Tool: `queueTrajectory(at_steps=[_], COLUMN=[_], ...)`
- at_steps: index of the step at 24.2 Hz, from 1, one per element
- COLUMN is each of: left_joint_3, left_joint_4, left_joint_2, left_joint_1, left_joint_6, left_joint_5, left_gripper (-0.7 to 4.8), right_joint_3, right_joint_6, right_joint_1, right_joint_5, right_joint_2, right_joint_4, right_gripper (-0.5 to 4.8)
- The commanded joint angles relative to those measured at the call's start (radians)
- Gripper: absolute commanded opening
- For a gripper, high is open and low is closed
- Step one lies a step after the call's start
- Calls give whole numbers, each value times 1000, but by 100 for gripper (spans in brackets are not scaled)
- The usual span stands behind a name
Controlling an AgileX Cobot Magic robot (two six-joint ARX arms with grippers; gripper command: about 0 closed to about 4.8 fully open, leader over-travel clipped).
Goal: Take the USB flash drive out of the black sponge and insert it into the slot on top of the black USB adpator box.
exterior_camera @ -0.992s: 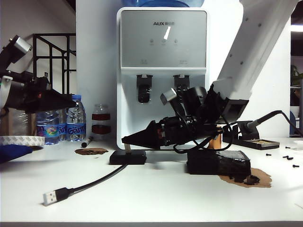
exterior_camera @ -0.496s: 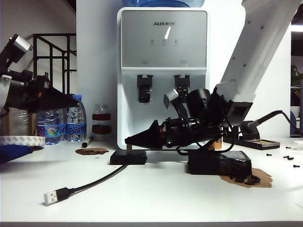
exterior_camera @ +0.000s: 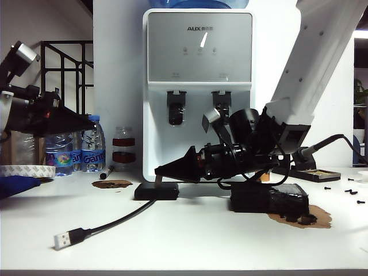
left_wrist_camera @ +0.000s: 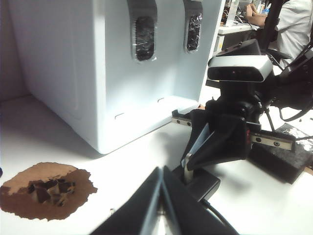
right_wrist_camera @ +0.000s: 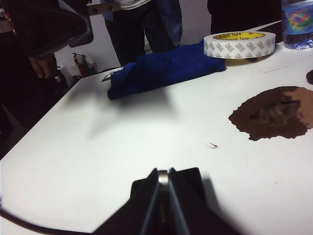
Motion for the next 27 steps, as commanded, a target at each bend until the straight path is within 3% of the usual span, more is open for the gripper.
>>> queueTrajectory(at_steps=[1,10,19,27], left_joint_3=[0,0,0,0], left_joint_4=[7,6,4,5], left_joint_2=[-3,-3,-3,-3], left_joint_1=[2,2,1,-2], left_joint_6=[2,2,2,-24], left_joint_5=[6,9,9,31], left_gripper=[-4,-4,-4,-4], right_joint_3=[-13,-10,-11,-4], right_joint_6=[6,6,-73,68], right_joint_1=[14,49,54,49], right_joint_5=[-4,56,68,47], right_joint_2=[0,-25,-31,-43], right_joint_4=[-66,-118,-195,-197], right_gripper=[-3,-3,-3,-3])
